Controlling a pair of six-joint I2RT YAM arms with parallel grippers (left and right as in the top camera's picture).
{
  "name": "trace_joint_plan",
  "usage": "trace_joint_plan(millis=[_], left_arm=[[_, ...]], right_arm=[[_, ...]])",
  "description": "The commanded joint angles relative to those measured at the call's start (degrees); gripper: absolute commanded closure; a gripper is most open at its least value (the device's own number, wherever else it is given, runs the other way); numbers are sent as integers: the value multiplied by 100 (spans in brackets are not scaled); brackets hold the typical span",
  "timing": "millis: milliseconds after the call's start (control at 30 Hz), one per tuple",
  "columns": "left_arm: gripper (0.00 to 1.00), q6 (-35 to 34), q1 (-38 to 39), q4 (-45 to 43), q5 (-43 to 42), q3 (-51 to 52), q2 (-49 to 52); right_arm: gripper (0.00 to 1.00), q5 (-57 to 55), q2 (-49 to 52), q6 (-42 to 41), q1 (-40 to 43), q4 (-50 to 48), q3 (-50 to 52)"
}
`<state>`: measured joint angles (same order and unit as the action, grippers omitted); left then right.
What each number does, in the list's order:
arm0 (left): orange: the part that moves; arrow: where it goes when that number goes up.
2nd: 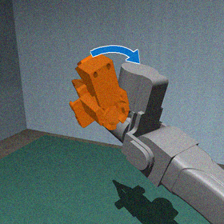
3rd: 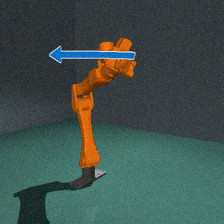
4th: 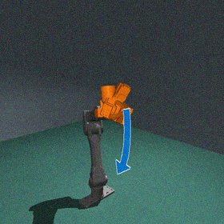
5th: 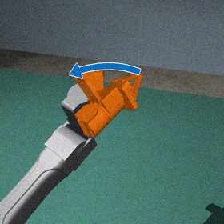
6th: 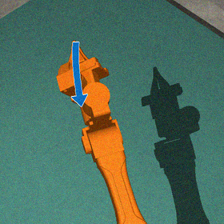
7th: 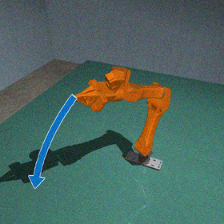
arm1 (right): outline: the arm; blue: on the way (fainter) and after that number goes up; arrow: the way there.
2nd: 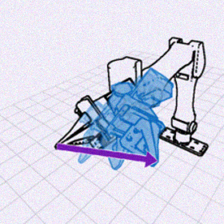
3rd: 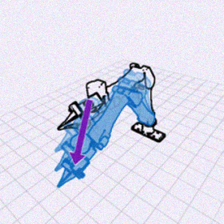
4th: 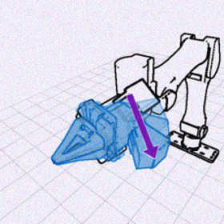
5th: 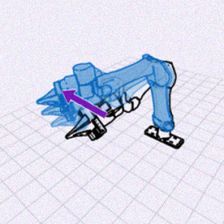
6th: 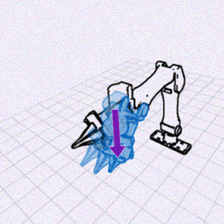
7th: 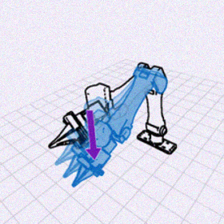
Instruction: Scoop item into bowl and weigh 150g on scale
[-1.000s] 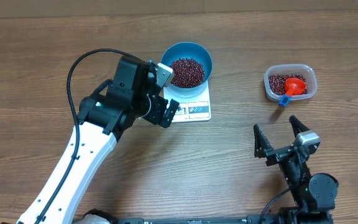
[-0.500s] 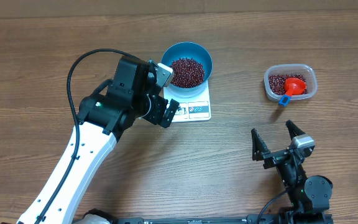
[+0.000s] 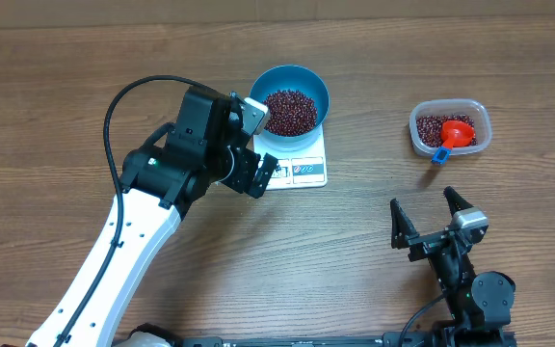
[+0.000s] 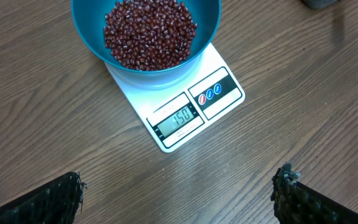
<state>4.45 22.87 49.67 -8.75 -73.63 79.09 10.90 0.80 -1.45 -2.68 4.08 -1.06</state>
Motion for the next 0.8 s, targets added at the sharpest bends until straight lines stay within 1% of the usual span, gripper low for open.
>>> trace_joint_plan(millis=[0, 367, 533, 633, 767], left_arm=[[0, -59, 2, -22, 35, 0, -33], [0, -61, 2, -22, 35, 0, -33], [0, 4, 2, -22, 455, 0, -33], [0, 7, 2, -22, 459, 0, -52], [0, 7, -48, -20, 470, 0, -354]], right_arm=[[0, -79, -63, 2, -26, -17, 61], [0, -81, -63, 2, -26, -17, 61], [0, -79, -63, 2, -26, -17, 61], [0, -81, -63, 2, -26, -17, 61], [0, -79, -63, 2, -26, -17, 61]])
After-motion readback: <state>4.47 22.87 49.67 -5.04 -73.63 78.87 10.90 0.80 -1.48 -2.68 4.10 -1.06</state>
